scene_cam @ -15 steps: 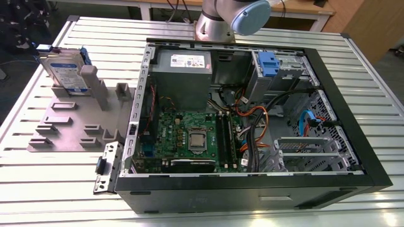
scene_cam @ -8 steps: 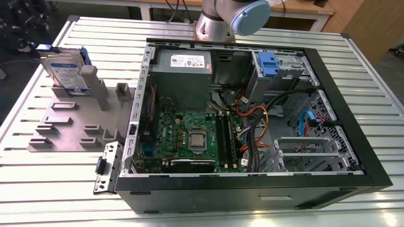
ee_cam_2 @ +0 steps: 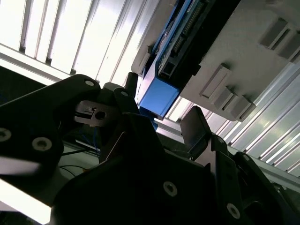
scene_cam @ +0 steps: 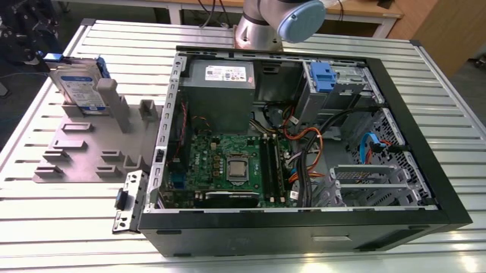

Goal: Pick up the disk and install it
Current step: 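Pick up the disk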

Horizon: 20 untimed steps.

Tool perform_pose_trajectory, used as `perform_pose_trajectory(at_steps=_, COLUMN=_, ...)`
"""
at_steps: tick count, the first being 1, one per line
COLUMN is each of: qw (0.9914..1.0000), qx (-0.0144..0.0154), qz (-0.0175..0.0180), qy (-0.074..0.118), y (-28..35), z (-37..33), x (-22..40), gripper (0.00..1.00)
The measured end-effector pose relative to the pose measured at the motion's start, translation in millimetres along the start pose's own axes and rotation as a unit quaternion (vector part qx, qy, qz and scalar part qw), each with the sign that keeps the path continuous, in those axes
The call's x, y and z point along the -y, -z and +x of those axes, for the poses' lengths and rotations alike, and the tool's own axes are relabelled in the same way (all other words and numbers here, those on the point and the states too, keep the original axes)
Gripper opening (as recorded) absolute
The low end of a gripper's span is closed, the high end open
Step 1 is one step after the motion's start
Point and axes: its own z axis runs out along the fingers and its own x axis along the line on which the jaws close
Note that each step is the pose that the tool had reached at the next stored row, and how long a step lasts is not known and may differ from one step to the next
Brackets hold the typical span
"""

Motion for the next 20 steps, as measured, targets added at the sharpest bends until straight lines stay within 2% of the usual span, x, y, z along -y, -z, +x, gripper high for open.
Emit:
perform_pose_trajectory(at_steps=11, qw=1.00000, qx=0.0000, qz=0.0001, qy=0.000, y=-0.2, z=0.1, x=0.0, gripper=0.64)
perform_pose_trajectory(at_steps=14, qw=0.99996, qx=-0.0004, qz=-0.0001, qy=0.008, y=-1.1, z=0.2, x=0.0, gripper=0.64)
perform_pose_trajectory(at_steps=17, qw=0.99970, qx=-0.0006, qz=-0.0005, qy=0.025, y=-3.4, z=0.2, x=0.0, gripper=0.64)
perform_pose_trajectory(at_steps=20, qw=0.99965, qx=-0.0005, qz=-0.0005, qy=0.026, y=-7.8, z=-1.1, x=-0.1, gripper=0.64)
